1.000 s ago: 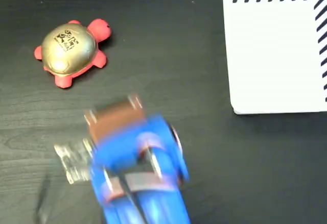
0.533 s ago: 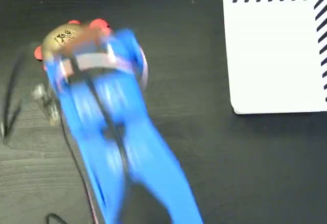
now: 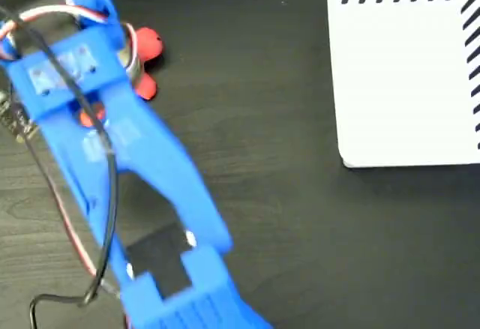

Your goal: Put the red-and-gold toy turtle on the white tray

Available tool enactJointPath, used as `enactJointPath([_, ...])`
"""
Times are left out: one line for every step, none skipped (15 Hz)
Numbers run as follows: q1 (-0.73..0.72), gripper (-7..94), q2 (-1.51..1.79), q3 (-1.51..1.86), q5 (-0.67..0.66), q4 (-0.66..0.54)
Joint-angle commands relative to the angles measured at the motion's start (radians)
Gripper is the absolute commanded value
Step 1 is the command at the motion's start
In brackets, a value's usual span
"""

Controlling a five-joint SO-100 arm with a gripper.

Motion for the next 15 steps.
enactJointPath([-0.005,0,0.043,-0.083,-0.009,0.021])
enactJointPath([0.003,0,0.049,-0.087,-0.009,0.023])
enactJointPath([0.011,1,0.054,-0.087,-0.009,0.023])
enactJointPath([0.017,2,0.055,-0.089,-0.011,0.023])
enactJointPath([0.020,11,0.052,-0.092,-0.015,0.023])
enactJointPath([0.025,20,0.044,-0.101,-0.017,0.023])
enactJointPath([0.026,30,0.032,-0.109,-0.018,0.023])
enactJointPath([0.026,33,0.021,-0.109,-0.028,0.023])
enactJointPath([0.029,37,0.017,-0.106,-0.037,0.028])
enactJointPath([0.032,39,0.015,-0.106,-0.058,0.055])
enactJointPath([0.043,43,0.014,-0.106,-0.075,0.066])
enactJointPath([0.052,45,0.012,-0.104,-0.089,0.074])
enactJointPath([0.060,51,0.006,-0.104,-0.092,0.074])
enactJointPath([0.064,51,-0.002,-0.101,-0.104,0.078])
enactJointPath([0.069,59,-0.005,-0.092,-0.117,0.078])
